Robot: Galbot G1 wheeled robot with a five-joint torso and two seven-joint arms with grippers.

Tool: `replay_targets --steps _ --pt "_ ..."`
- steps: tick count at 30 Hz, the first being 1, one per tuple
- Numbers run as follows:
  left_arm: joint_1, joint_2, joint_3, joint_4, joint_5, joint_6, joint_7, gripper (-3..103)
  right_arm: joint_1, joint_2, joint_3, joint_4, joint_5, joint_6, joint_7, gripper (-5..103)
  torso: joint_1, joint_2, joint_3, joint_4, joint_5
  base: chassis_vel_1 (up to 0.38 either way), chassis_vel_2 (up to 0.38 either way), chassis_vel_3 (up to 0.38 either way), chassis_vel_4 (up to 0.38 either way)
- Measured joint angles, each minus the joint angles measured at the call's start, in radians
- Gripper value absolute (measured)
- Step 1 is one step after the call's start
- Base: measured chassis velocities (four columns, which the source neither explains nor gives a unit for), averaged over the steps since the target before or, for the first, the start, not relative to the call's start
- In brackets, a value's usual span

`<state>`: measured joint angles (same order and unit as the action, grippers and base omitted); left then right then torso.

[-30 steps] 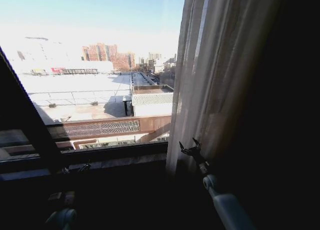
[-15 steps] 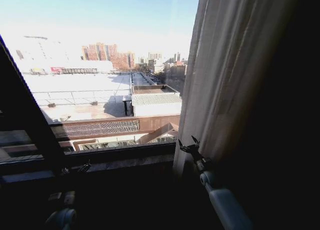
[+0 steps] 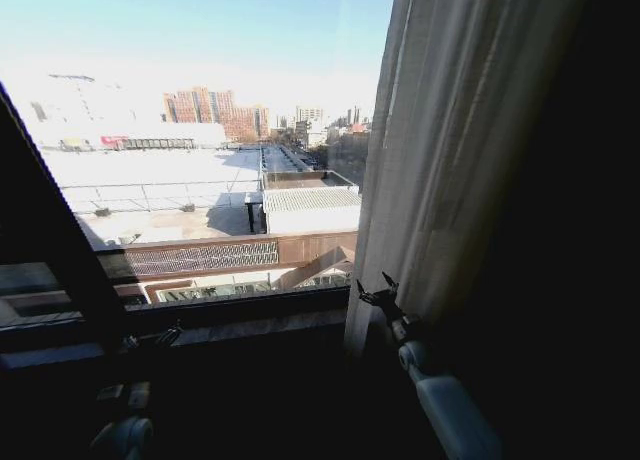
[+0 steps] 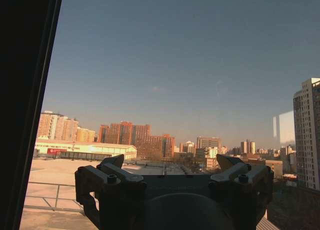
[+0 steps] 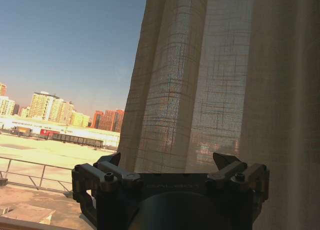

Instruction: Open the curtains by pulling them apart, changing their state from closed to fully open.

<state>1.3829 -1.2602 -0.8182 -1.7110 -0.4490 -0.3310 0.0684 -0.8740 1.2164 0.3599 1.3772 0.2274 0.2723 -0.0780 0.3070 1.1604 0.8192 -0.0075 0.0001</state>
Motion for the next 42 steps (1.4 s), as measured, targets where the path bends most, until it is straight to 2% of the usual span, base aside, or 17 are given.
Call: replay_targets --steps 8,14,16,17,18,22,23,24,26,27,29,30,33,36,37,38,42 --pt "0.000 0.000 0.000 0.000 0.000 0.000 0.000 100 0.092 0.012 -0.059 -0.074 -0.055 -0.019 0.015 100 0.000 0.000 0.000 0.0003 -0.0001 -0.027 0.007 0.017 -0.009" --pt "0.000 0.000 0.000 0.000 0.000 0.000 0.000 100 0.134 0.036 -0.083 -0.109 -0.052 -0.016 0.015 102 0.000 0.000 0.000 0.0003 -0.0002 0.000 0.000 0.000 0.000" --pt "0.000 0.000 0.000 0.000 0.000 0.000 0.000 100 0.147 0.044 -0.089 -0.119 -0.050 -0.006 0.015 93 0.000 0.000 0.000 0.0003 -0.0002 0.000 0.000 0.000 0.000" --pt "0.000 0.000 0.000 0.000 0.000 0.000 0.000 100 0.148 0.044 -0.091 -0.120 -0.049 -0.004 0.015 93 0.000 0.000 0.000 0.0001 -0.0002 0.000 0.000 0.000 0.000" --pt "0.000 0.000 0.000 0.000 0.000 0.000 0.000 100 0.148 0.043 -0.093 -0.120 -0.047 -0.003 0.015 82 0.000 0.000 0.000 -0.0001 -0.0001 0.000 0.000 0.000 0.000" --pt "0.000 0.000 0.000 0.000 0.000 0.000 0.000 100 0.148 0.039 -0.093 -0.117 -0.042 -0.001 0.015 77 0.000 0.000 0.000 -0.0001 0.0000 0.000 0.000 0.000 0.000" --pt "0.000 0.000 0.000 0.000 0.000 0.000 0.000 100 0.147 0.034 -0.093 -0.114 -0.038 -0.001 0.014 65 0.000 0.000 0.000 0.0000 -0.0001 0.000 0.000 0.000 0.000" --pt "0.000 0.000 0.000 0.000 0.000 0.000 0.000 100 0.146 0.032 -0.092 -0.113 -0.037 -0.001 0.013 60 0.000 0.000 0.000 0.0000 -0.0002 0.000 0.000 0.000 0.000" --pt "0.000 0.000 0.000 0.000 0.000 0.000 0.000 100 0.144 0.029 -0.090 -0.112 -0.036 0.000 0.012 60 0.000 0.000 0.000 0.0000 -0.0002 0.000 0.000 0.000 0.000" --pt "0.000 0.000 0.000 0.000 0.000 0.000 0.000 100 0.141 0.027 -0.088 -0.111 -0.034 0.000 0.012 49 0.000 0.000 0.000 -0.0001 -0.0001 0.000 0.000 0.000 0.000" --pt "0.000 0.000 0.000 0.000 0.000 0.000 0.000 100 0.140 0.026 -0.087 -0.110 -0.032 0.001 0.010 44 0.000 0.000 0.000 -0.0001 -0.0001 0.000 0.000 0.000 0.000" --pt "0.000 0.000 0.000 0.000 0.000 0.000 0.000 100 0.139 0.026 -0.085 -0.110 -0.022 0.007 -0.003 33 0.000 0.000 0.000 0.0000 0.0000 0.000 0.000 0.000 0.000" --pt "0.000 0.000 0.000 0.000 0.000 0.000 0.000 100 0.138 0.032 -0.082 -0.111 0.006 0.022 -0.026 27 0.000 0.000 0.000 0.0000 0.0000 0.000 0.000 0.000 0.000" --pt "0.000 0.000 0.000 0.000 0.000 0.000 0.000 100 0.138 0.039 -0.073 -0.114 0.016 0.043 -0.064 10 0.000 0.000 0.000 0.0003 0.0000 0.000 0.000 0.000 0.000" --pt "0.000 0.000 0.000 0.000 0.000 0.000 0.000 100 0.139 0.039 -0.069 -0.119 0.007 0.053 -0.079 10 0.000 0.000 0.000 0.0002 0.0000 0.000 0.000 0.000 0.000" --pt "0.000 0.000 0.000 0.000 0.000 0.000 0.000 100 0.139 0.039 -0.066 -0.124 -0.004 0.060 -0.093 2 0.000 0.000 0.000 0.0000 -0.0001 0.000 0.000 0.000 0.000" --pt "0.000 0.000 0.000 0.000 0.000 0.000 0.000 100 0.139 0.035 -0.063 -0.125 -0.005 0.054 -0.102 1 0.000 0.000 0.000 0.0000 -0.0001 0.000 0.000 0.000 0.000"
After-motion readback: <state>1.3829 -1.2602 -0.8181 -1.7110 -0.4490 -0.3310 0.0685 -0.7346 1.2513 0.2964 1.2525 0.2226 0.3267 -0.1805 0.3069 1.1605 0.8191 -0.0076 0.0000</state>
